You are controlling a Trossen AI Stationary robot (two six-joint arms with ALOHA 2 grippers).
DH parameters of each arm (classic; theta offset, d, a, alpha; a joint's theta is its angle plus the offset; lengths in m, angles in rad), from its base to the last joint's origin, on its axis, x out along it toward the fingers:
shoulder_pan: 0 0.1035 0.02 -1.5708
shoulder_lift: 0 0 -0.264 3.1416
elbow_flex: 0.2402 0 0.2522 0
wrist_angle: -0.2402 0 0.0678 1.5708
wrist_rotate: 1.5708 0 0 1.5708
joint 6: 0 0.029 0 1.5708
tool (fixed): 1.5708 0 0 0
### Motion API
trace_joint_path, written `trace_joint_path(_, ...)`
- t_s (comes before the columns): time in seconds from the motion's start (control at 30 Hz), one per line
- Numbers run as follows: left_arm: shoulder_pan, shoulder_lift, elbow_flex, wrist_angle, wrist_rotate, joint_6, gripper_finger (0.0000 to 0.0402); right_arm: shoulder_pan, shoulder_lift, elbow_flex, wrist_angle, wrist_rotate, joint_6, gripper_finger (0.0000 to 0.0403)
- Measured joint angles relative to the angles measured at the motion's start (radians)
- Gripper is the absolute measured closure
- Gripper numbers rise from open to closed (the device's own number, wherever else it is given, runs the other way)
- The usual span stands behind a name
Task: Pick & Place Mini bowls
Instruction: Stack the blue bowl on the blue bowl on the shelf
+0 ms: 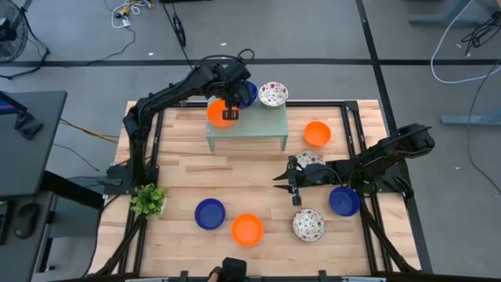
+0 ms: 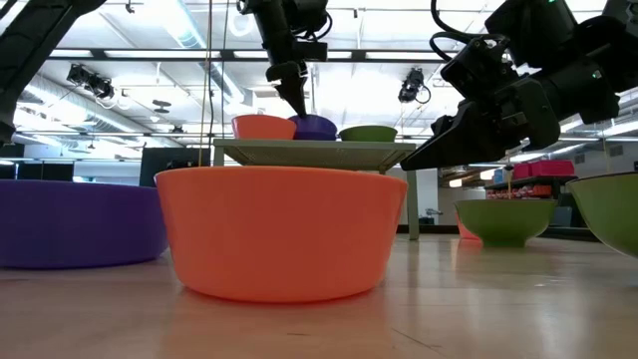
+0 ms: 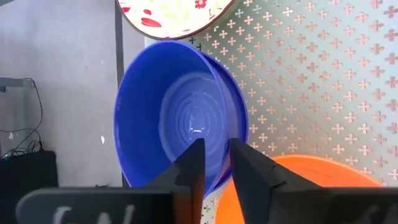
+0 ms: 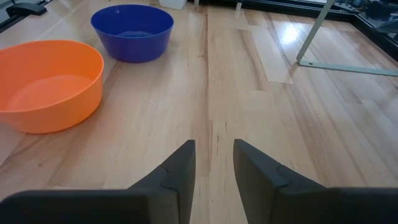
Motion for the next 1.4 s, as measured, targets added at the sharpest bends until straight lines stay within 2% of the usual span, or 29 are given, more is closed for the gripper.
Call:
trace_joint_path(0.23, 0.000, 0.000, 0.000, 0.014, 0.032, -0.014, 0.0263, 0.000, 0.000, 0.000, 0.000, 0.000, 0.000, 0.0292)
trace_joint_path(0.47, -0.009, -0.001, 0.000, 0.014, 0.028, -0.059, 0.0247, 0.000, 0.000, 0.000, 0.000, 0.000, 0.000, 0.0292)
trace_joint_path(0.6, -0.007, -0.001, 0.000, 0.014, 0.069, -0.081, 0.0274, 0.000, 0.000, 0.000, 0.000, 0.000, 0.000, 0.0292)
trace_joint_path(0.73, -0.001, -0.001, 0.000, 0.014, 0.138, -0.085, 0.0333, 0.000, 0.000, 0.000, 0.000, 0.000, 0.001, 0.0292)
trace_joint_path(0.87, 0.009, 0.001, 0.000, 0.013, 0.162, -0.088, 0.0392, 0.000, 0.000, 0.000, 0.000, 0.000, 0.003, 0.0292)
trace_joint_path(1.2, 0.015, 0.032, -0.003, 0.038, 0.158, -0.082, 0.0397, 0.000, 0.000, 0.000, -0.003, 0.001, 0.003, 0.0292)
trace_joint_path(1.4, 0.008, -0.004, -0.002, 0.056, 0.157, -0.091, 0.0392, 0.000, 0.000, 0.000, -0.002, 0.001, 0.003, 0.0292)
